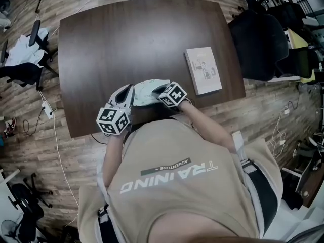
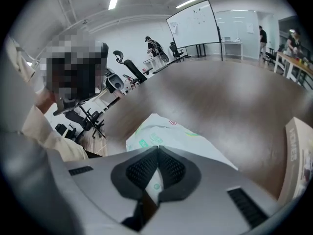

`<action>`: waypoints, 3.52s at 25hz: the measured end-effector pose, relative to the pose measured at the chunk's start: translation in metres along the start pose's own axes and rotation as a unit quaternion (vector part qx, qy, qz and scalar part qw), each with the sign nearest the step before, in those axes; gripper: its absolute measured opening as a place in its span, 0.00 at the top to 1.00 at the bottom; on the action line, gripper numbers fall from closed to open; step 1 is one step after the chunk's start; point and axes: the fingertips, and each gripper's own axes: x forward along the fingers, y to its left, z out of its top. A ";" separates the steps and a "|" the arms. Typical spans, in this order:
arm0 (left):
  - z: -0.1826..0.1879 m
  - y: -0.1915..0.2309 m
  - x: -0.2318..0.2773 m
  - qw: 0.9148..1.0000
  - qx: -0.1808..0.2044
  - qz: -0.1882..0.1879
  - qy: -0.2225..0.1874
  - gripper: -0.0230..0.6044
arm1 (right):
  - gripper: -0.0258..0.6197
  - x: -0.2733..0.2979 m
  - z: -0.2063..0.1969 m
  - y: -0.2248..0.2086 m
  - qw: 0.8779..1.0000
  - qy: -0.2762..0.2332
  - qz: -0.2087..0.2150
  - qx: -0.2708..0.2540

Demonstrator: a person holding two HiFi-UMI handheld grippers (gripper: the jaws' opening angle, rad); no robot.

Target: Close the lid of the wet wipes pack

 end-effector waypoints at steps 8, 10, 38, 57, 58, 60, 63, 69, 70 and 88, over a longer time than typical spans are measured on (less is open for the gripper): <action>0.024 -0.005 0.005 0.999 0.038 -0.007 -0.001 0.96 | 0.94 -0.045 0.053 -0.009 0.993 -0.107 -0.035 -0.032; 0.032 -0.007 0.007 0.999 0.044 -0.007 -0.005 0.96 | 0.94 -0.065 0.071 -0.010 0.988 -0.137 -0.047 -0.045; 0.232 -0.047 -0.036 0.967 0.192 0.027 -0.167 0.96 | 0.94 -0.294 0.238 0.017 0.865 -0.427 -0.192 -0.178; 0.216 -0.057 -0.018 0.968 0.186 0.010 -0.169 0.96 | 0.94 -0.312 0.211 -0.006 0.866 -0.448 -0.190 -0.114; 0.215 -0.058 -0.017 0.968 0.183 0.008 -0.170 0.96 | 0.94 -0.310 0.211 -0.006 0.868 -0.446 -0.186 -0.114; 0.213 -0.058 -0.017 0.969 0.176 0.008 -0.171 0.96 | 0.94 -0.306 0.212 -0.004 0.870 -0.441 -0.184 -0.122; 0.209 -0.050 -0.017 0.971 0.169 0.019 -0.169 0.96 | 0.94 -0.301 0.216 -0.002 0.872 -0.430 -0.186 -0.141; 0.200 -0.031 -0.009 0.975 0.152 0.036 -0.160 0.96 | 0.94 -0.297 0.214 -0.008 0.876 -0.424 -0.182 -0.141; 0.198 -0.029 -0.007 0.975 0.150 0.037 -0.157 0.96 | 0.94 -0.296 0.214 -0.010 0.876 -0.423 -0.182 -0.139; 0.161 -0.018 0.020 0.986 0.135 -0.014 -0.100 0.96 | 0.94 -0.268 0.176 -0.001 0.894 -0.394 -0.199 -0.083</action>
